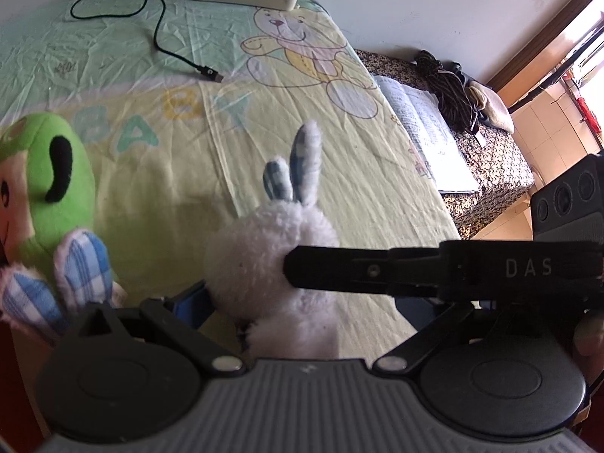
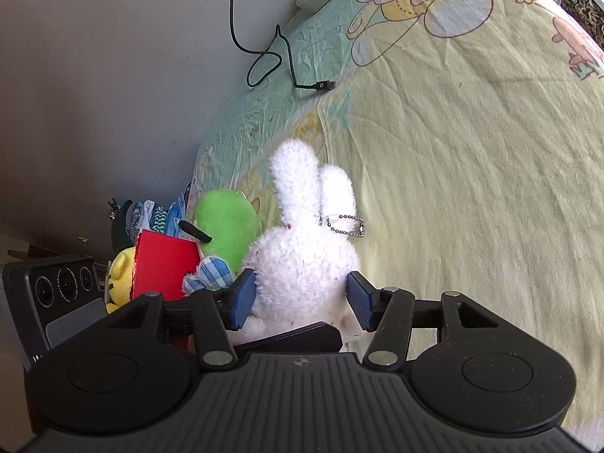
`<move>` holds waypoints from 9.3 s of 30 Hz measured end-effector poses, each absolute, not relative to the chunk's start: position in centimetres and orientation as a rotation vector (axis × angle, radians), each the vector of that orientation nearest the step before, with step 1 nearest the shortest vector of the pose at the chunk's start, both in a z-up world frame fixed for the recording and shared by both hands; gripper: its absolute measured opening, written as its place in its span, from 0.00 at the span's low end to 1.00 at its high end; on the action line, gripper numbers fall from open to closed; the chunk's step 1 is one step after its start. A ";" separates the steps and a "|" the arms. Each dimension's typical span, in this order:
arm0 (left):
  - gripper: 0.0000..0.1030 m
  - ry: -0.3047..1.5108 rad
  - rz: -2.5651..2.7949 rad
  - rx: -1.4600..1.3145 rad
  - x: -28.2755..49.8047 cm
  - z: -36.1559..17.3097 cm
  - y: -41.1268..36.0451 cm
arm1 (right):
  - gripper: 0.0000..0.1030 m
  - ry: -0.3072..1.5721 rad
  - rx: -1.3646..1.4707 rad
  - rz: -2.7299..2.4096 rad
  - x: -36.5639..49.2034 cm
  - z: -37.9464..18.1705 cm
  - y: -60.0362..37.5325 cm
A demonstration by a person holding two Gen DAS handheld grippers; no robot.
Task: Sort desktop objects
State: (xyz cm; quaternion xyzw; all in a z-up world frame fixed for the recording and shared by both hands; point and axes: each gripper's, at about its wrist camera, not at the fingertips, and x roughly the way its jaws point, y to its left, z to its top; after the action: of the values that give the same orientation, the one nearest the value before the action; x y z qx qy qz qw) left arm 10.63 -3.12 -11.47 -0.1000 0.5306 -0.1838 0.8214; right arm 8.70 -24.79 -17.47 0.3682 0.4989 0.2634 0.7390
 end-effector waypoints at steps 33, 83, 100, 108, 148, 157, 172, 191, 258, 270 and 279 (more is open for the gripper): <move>0.83 1.026 -0.492 -0.079 -2.9 -6.2 -0.4 | 0.47 1.079 0.696 0.627 -3.0 -11.8 -20.2; 0.82 0.709 -0.430 -0.138 -6.1 2.6 31.7 | 0.47 0.791 0.473 0.810 0.1 -2.7 9.5; 0.82 0.890 -0.246 -0.132 0.3 -2.7 31.8 | 0.47 0.913 0.461 0.818 6.9 -8.4 12.2; 0.82 0.945 -0.220 -0.122 1.6 -3.7 31.5 | 0.49 0.905 0.401 0.776 7.3 -8.9 12.9; 0.92 0.852 -0.296 -0.114 -0.2 -2.8 31.0 | 0.27 0.853 0.376 0.668 6.4 -8.9 12.4; 0.92 0.876 -0.327 -0.160 0.2 -3.5 30.7 | 0.27 0.856 0.359 0.643 5.5 -9.1 12.3; 0.97 0.864 -0.305 -0.111 0.6 -3.9 29.1 | 0.27 0.805 0.355 0.545 3.2 -8.4 11.7; 0.96 0.901 -0.184 -0.057 -1.2 -3.0 29.1 | 0.25 0.800 0.359 0.430 0.8 -7.8 11.0; 0.98 0.964 0.150 -0.033 -6.5 -1.9 26.6 | 0.26 0.702 0.302 0.509 -5.0 -6.8 8.6; 0.98 0.940 0.218 -0.007 -7.3 -1.1 26.1 | 0.26 0.690 0.273 0.579 -5.3 -6.5 8.4; 0.99 0.923 0.254 -0.002 -8.3 0.1 25.5 | 0.26 0.678 0.252 0.610 -5.6 -6.1 7.7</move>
State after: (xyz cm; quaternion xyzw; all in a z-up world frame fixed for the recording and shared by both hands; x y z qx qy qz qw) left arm -8.33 25.50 0.06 -0.0010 0.4440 0.1223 0.8876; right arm -5.59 7.69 -6.13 0.1214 0.3265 0.2937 0.8901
